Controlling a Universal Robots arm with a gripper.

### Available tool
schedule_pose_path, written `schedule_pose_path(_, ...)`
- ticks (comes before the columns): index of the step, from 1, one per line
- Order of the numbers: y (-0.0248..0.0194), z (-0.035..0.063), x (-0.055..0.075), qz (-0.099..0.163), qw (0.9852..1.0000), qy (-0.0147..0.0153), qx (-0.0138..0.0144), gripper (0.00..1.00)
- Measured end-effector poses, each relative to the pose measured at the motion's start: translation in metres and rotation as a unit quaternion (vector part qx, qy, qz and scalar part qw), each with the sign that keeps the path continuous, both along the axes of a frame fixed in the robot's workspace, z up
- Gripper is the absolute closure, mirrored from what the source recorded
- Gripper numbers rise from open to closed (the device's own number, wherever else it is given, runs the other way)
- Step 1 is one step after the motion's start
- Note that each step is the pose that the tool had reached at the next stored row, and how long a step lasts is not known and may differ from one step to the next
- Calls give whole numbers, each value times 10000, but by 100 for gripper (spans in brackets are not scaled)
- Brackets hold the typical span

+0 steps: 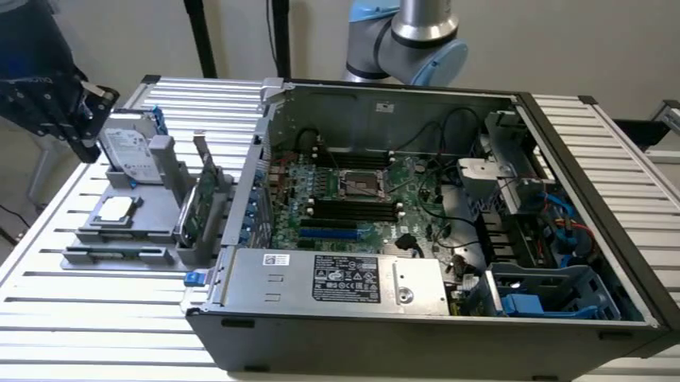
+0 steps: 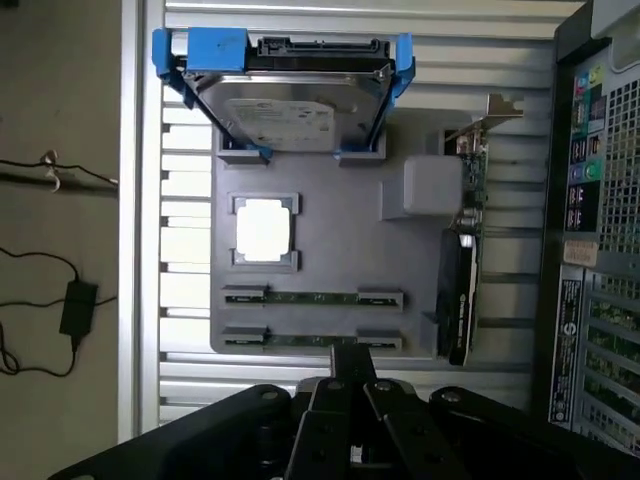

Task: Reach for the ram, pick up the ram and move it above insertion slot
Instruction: 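Reach for the ram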

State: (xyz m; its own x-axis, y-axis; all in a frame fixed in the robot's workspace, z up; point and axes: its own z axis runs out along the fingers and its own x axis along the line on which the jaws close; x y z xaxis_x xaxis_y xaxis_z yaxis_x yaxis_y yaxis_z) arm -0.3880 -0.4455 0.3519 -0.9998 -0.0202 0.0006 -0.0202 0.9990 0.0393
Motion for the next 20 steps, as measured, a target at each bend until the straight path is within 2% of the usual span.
schedule_pose_path(5,-122,-38,-17,44,10000,5,10,89)
schedule_pose_path(10,-214,-62,-44,89,10000,9,12,89)
schedule_pose_path(16,-230,-62,-50,112,9999,8,12,89)
schedule_pose_path(20,-230,-62,-51,437,9990,9,12,89)
